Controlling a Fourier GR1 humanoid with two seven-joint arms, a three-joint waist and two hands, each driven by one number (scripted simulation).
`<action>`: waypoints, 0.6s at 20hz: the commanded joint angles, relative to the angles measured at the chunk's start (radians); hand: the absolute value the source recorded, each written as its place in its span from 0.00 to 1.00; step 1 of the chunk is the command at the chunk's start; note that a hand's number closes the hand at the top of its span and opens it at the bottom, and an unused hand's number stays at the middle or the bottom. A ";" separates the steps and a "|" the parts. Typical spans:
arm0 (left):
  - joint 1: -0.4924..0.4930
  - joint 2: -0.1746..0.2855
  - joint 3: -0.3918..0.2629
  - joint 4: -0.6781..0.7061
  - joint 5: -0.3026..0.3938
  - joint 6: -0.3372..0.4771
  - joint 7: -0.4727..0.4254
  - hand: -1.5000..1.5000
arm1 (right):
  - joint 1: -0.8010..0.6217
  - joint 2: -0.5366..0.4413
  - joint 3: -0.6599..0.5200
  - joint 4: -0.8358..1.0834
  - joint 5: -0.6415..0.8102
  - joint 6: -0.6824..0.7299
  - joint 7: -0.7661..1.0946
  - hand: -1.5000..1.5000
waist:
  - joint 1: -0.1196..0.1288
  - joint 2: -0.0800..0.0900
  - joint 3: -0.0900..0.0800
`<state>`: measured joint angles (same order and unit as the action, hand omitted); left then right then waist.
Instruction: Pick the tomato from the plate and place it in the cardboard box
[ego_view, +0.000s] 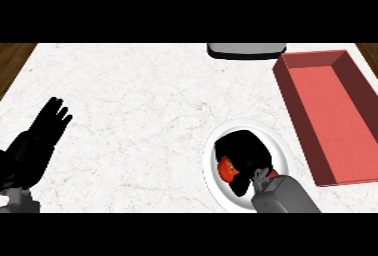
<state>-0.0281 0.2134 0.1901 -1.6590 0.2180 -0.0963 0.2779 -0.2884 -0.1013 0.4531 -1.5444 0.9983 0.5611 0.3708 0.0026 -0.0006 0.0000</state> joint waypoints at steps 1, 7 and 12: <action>-0.040 0.006 0.018 0.035 -0.018 0.004 -0.009 0.50 | -0.019 0.019 -0.018 -0.031 0.014 0.048 -0.015 1.00 | -0.002 0.000 0.000; -0.024 -0.024 -0.023 -0.007 -0.021 0.009 -0.002 0.50 | -0.174 0.099 -0.325 0.209 0.007 -0.137 0.339 1.00 | 0.027 0.014 0.000; -0.055 0.006 -0.019 0.018 -0.001 -0.029 0.014 0.50 | -0.404 0.101 -0.449 0.448 0.027 -0.255 0.499 1.00 | 0.047 0.017 0.000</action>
<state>-0.0722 0.2171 0.1866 -1.6485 0.2145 -0.1045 0.2919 -0.5424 -0.0100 0.0959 -1.2496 1.0117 0.3856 0.7442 0.0362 0.0144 0.0003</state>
